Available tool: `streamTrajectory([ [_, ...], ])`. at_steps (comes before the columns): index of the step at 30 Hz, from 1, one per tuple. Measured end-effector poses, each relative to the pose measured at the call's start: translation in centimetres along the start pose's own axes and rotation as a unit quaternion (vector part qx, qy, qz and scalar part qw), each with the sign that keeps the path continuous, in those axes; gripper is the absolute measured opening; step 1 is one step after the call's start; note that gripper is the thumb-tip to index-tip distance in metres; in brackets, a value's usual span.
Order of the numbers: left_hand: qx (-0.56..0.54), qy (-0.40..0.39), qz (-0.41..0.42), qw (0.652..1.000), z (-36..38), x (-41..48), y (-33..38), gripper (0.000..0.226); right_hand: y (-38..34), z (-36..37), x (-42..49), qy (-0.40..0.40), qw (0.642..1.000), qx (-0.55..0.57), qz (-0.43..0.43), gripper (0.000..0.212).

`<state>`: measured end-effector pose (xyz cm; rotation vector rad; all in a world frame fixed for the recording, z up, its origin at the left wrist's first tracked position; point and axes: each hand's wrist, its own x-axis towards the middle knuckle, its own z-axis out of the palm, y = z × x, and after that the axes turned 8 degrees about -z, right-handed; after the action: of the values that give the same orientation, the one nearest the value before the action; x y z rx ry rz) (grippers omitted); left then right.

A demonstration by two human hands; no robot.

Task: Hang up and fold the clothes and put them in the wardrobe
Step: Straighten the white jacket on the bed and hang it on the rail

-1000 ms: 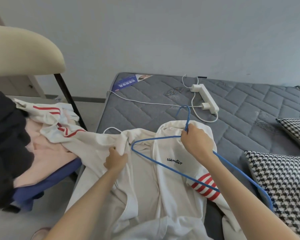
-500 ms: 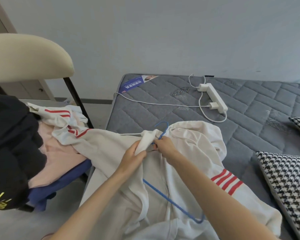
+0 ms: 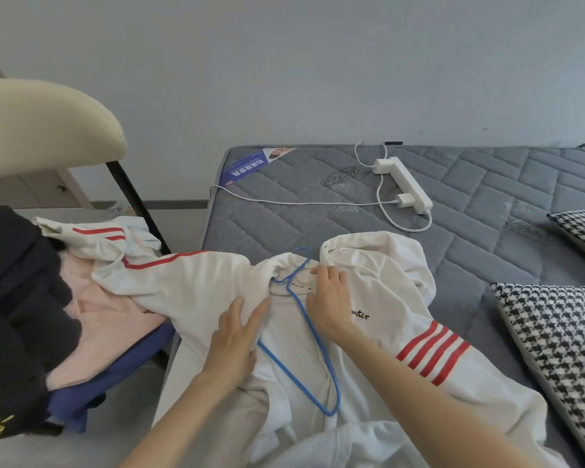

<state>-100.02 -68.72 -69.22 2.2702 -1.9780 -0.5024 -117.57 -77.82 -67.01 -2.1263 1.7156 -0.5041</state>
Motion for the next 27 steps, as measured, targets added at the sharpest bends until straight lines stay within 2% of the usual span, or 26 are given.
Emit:
streamTrajectory([
  [2, 0.111, -0.017, 0.053, 0.992, 0.1, 0.5, 0.5, 0.077, 0.7, 0.1, -1.2, 0.019, 0.997, -0.076, 0.017, 0.058],
  [4, 0.180, -0.032, 0.086, 0.979, -0.6, 0.6, 1.1, 0.050, 1.9, -0.1, -2.0, -0.008, 0.997, -0.048, 0.065, 0.058],
  [6, 0.226, 0.003, 0.139, 0.964, -1.3, 0.7, 1.4, 0.032, 3.5, -0.9, -2.7, -0.051, 0.993, 0.020, 0.104, 0.031],
  [7, 0.266, 0.008, 0.159, 0.951, -2.0, 0.7, 1.8, 0.031, 4.2, -1.2, -3.2, -0.048, 0.991, 0.052, 0.109, 0.016],
  [8, 0.291, 0.030, 0.183, 0.939, -2.3, 0.7, 1.9, 0.034, 4.7, -1.6, -3.6, -0.026, 0.991, 0.080, 0.107, 0.007],
  [12, 0.270, 0.095, 0.278, 0.917, -1.8, 2.1, 2.3, 0.031, 5.7, -4.6, -4.4, 0.116, 0.975, 0.168, 0.088, 0.010],
  [15, 0.247, 0.134, 0.276, 0.919, -1.7, 2.8, 4.5, 0.035, 5.8, -7.9, -4.5, 0.174, 0.963, 0.185, 0.089, 0.016],
  [17, 0.224, 0.146, 0.238, 0.934, -1.9, 3.5, 6.5, 0.040, 5.7, -10.3, -4.4, 0.210, 0.957, 0.179, 0.087, 0.025],
  [19, 0.220, 0.130, 0.194, 0.947, -2.7, 4.0, 8.3, 0.034, 5.8, -12.6, -4.4, 0.230, 0.953, 0.172, 0.094, 0.028],
  [21, 0.199, 0.066, 0.167, 0.963, -3.0, 4.4, 9.7, 0.017, 5.8, -14.3, -4.3, 0.224, 0.947, 0.204, 0.104, 0.030],
  [24, 0.161, -0.019, 0.157, 0.974, -1.3, 5.5, 12.3, 0.031, 4.6, -14.7, -4.1, 0.183, 0.935, 0.291, 0.085, 0.029],
  [27, 0.159, -0.024, 0.165, 0.973, 0.3, 5.0, 14.6, 0.033, 3.1, -12.8, -3.9, 0.119, 0.931, 0.341, 0.058, 0.024],
])
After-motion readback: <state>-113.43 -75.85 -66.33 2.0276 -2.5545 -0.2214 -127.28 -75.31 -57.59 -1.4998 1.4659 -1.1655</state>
